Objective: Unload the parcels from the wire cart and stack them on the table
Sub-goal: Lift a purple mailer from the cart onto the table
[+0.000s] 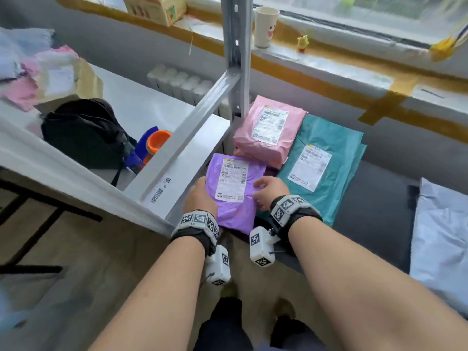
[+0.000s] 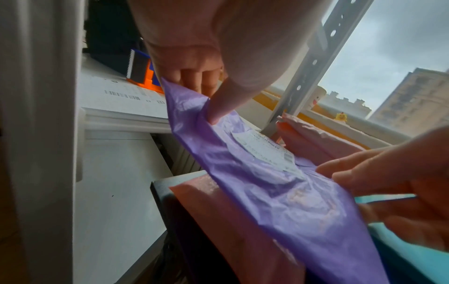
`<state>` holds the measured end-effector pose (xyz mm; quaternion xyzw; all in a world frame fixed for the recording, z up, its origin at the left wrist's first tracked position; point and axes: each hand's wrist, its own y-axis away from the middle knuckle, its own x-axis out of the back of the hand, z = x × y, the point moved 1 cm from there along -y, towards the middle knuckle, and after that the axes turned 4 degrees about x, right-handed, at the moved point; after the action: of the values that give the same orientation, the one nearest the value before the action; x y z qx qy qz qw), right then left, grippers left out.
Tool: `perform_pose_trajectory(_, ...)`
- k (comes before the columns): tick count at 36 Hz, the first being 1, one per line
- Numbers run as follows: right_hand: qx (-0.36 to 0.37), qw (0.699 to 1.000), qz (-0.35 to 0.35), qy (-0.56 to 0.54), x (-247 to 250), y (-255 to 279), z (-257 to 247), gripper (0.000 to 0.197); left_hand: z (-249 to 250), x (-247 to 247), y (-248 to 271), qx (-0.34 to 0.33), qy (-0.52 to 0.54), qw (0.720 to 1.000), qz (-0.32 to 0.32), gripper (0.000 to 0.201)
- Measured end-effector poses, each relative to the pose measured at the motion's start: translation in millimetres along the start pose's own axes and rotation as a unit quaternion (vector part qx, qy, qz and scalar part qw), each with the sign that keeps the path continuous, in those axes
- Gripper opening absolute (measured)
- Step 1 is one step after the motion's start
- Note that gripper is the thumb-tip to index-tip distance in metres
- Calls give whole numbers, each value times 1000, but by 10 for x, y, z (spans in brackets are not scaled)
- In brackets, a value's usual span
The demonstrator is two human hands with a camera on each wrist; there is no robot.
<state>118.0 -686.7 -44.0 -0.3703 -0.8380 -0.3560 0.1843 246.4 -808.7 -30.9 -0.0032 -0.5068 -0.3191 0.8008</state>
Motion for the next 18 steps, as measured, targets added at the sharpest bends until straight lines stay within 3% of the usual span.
perform_pose_trajectory(5,-39,999,29,24,-80,-30,33,30,9,-10,-217,-57,-43,996,-58,61)
perform_pose_trajectory(18,-109,991,59,56,-28,-4,131,17,169,-323,-516,-127,-122,974,-140,60)
